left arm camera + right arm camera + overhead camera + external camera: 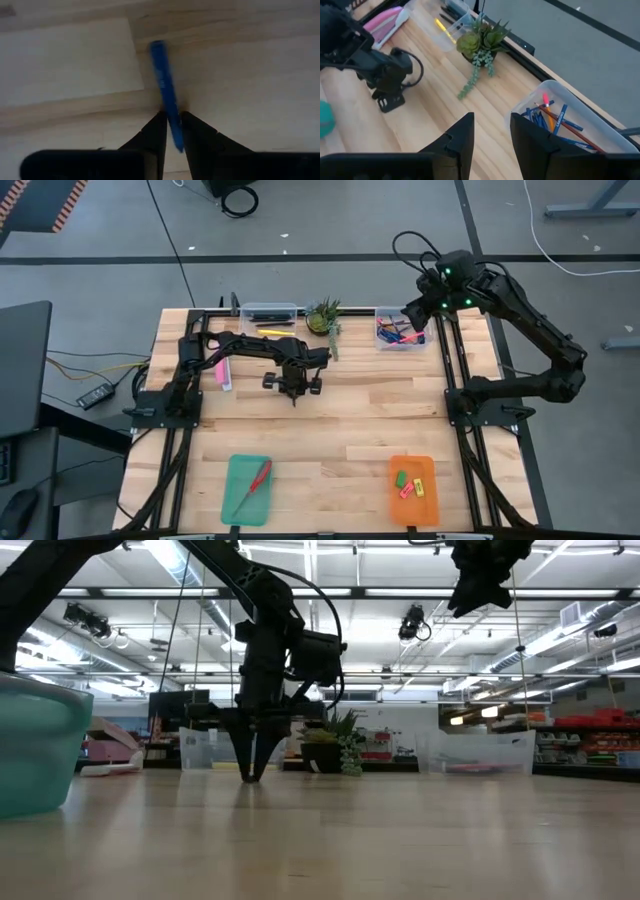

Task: Sort crayons/erasers/pens/pencils in bins
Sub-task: Put the blue crayon into the right transparent bin

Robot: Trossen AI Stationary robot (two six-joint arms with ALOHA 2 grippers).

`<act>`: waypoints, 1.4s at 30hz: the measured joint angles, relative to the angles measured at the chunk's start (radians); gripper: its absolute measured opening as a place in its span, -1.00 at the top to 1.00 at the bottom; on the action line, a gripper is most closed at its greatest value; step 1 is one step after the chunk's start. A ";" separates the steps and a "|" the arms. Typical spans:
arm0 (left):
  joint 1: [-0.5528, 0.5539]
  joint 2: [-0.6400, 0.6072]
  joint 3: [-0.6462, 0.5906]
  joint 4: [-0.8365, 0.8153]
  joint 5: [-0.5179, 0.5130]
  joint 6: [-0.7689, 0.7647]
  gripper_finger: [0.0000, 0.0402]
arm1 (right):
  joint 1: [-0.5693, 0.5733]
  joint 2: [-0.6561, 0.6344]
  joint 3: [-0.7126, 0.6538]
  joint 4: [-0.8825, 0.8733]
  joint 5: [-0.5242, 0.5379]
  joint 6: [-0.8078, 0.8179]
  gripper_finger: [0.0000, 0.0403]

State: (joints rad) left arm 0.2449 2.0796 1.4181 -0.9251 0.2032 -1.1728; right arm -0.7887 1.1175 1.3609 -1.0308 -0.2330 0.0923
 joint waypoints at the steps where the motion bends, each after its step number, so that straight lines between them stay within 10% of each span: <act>1: 0.000 0.000 0.000 0.002 0.000 0.025 0.69 | 0.000 0.000 0.000 0.007 0.002 0.009 0.34; 21: 0.001 -0.076 0.075 0.052 0.019 0.390 0.83 | 0.000 0.000 0.000 0.039 0.119 0.234 0.34; 34: 0.008 -0.096 0.521 0.117 0.023 0.485 0.79 | 0.000 -0.062 -0.001 0.051 -0.363 0.396 0.34; 42: 0.034 -0.096 0.727 0.261 0.031 0.444 0.83 | 0.099 -0.152 -0.001 0.233 -0.231 0.515 0.33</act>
State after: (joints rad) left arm 0.2789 1.9839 2.1452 -0.6645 0.2338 -0.7290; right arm -0.6892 0.9658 1.3602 -0.7981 -0.4640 0.6075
